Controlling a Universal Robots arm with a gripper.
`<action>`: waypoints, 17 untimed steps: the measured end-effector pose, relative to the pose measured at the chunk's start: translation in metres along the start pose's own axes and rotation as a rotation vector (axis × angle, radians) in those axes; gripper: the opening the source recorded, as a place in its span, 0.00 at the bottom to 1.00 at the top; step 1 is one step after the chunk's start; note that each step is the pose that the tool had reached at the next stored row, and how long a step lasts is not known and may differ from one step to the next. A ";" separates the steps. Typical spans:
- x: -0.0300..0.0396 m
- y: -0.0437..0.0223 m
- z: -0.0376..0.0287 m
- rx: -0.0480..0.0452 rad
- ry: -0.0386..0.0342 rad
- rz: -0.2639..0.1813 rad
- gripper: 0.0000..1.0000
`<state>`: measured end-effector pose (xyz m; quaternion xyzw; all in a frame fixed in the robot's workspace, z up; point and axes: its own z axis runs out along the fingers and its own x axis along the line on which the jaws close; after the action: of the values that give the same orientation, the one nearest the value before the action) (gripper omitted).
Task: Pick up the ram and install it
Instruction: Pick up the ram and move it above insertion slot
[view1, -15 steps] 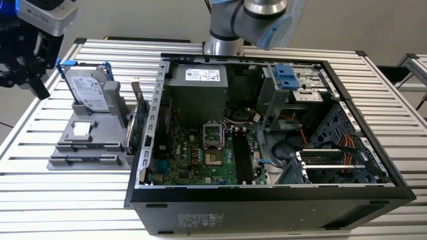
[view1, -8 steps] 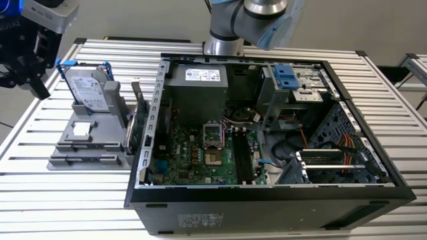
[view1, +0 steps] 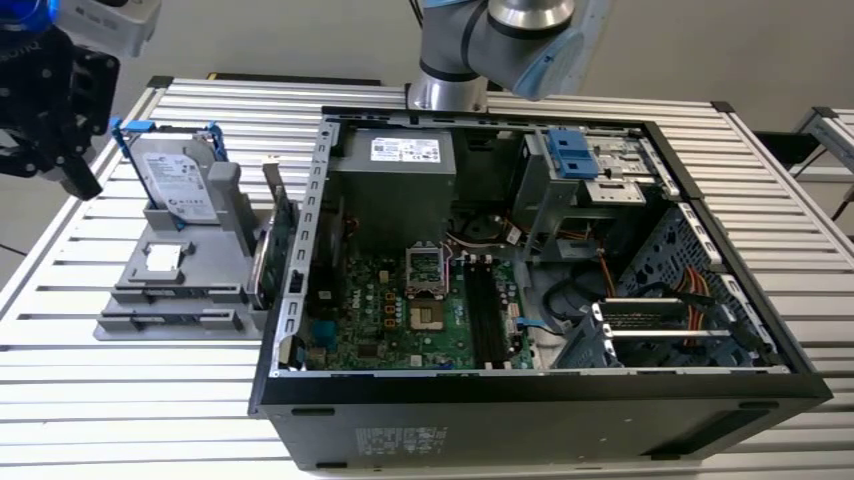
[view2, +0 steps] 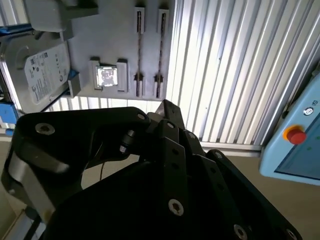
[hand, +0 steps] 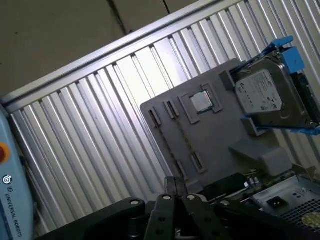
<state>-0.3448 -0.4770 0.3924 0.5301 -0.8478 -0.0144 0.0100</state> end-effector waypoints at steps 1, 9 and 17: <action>0.0000 0.0000 0.0000 0.0005 0.0001 -0.010 0.00; 0.0000 0.0000 0.0000 0.0013 0.0026 -0.092 0.00; 0.0000 0.0000 0.0001 0.0015 0.0058 -0.185 0.00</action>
<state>-0.3448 -0.4770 0.3923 0.6061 -0.7952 -0.0131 0.0106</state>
